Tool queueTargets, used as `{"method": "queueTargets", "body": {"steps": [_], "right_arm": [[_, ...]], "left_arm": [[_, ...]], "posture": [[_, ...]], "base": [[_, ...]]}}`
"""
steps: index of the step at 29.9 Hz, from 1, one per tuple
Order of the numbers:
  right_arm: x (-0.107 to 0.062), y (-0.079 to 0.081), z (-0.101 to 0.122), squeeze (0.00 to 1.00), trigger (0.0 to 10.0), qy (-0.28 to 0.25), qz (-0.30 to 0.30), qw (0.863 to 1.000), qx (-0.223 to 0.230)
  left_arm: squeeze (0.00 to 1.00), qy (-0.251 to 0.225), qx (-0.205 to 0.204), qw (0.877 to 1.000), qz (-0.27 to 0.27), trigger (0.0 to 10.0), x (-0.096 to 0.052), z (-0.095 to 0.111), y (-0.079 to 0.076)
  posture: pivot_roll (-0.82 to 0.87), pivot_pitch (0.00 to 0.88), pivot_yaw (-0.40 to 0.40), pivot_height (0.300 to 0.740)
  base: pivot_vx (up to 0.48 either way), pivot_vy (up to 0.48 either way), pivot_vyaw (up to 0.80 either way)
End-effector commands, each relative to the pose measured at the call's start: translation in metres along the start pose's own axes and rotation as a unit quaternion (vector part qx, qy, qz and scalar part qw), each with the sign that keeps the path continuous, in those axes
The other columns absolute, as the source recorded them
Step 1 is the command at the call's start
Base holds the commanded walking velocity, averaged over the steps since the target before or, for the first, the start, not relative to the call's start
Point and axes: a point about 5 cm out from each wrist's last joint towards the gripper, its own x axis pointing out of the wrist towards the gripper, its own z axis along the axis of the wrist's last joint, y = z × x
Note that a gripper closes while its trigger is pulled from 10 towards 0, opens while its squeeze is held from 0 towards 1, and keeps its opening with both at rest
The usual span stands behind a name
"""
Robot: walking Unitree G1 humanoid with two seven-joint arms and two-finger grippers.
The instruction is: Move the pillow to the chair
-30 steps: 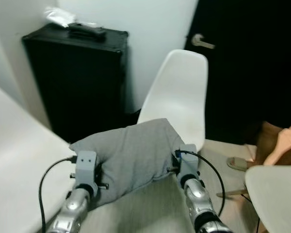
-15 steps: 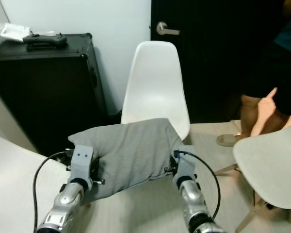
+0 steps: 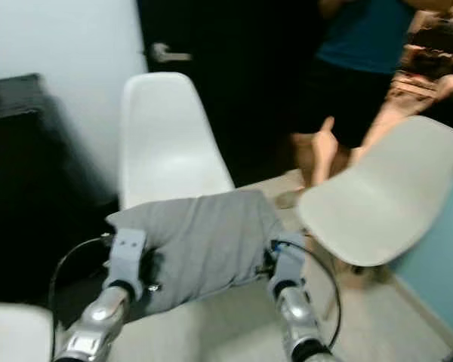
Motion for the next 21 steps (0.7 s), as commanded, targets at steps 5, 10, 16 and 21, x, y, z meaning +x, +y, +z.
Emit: {"method": "queueTargets", "body": {"steps": [5, 10, 16, 21], "right_arm": [[0.0019, 0.0058, 0.0028, 0.00, 10.0, -0.005, 0.015, 1.000, -0.009], [0.0023, 0.0050, 0.0036, 0.00, 10.0, -0.005, 0.017, 1.000, -0.014], [0.0031, 0.0037, 0.0047, 0.00, 10.0, -0.003, 0.020, 1.000, -0.020], [0.0043, 0.0031, 0.0060, 0.00, 10.0, 0.002, 0.025, 0.999, -0.029]], "left_arm": [[0.00, -0.021, -0.009, 1.000, -0.003, 10.0, 0.0025, 0.0100, -0.0043], [0.00, -0.018, -0.017, 1.000, -0.003, 10.0, 0.0022, 0.0091, -0.0067], [0.00, -0.016, -0.018, 1.000, 0.004, 10.0, 0.0016, 0.0079, -0.0079], [0.00, -0.018, -0.020, 1.000, 0.008, 10.0, 0.0019, 0.0085, -0.0079]], "posture": [[0.11, 0.000, -0.018, 0.740], [0.11, 0.000, -0.031, 0.740], [0.11, 0.000, -0.040, 0.740], [0.10, 0.000, -0.048, 0.740]], "base": [[0.000, 0.000, -0.80], [0.000, 0.000, -0.80], [0.000, 0.000, -0.80], [0.000, 0.000, -0.64]]}}
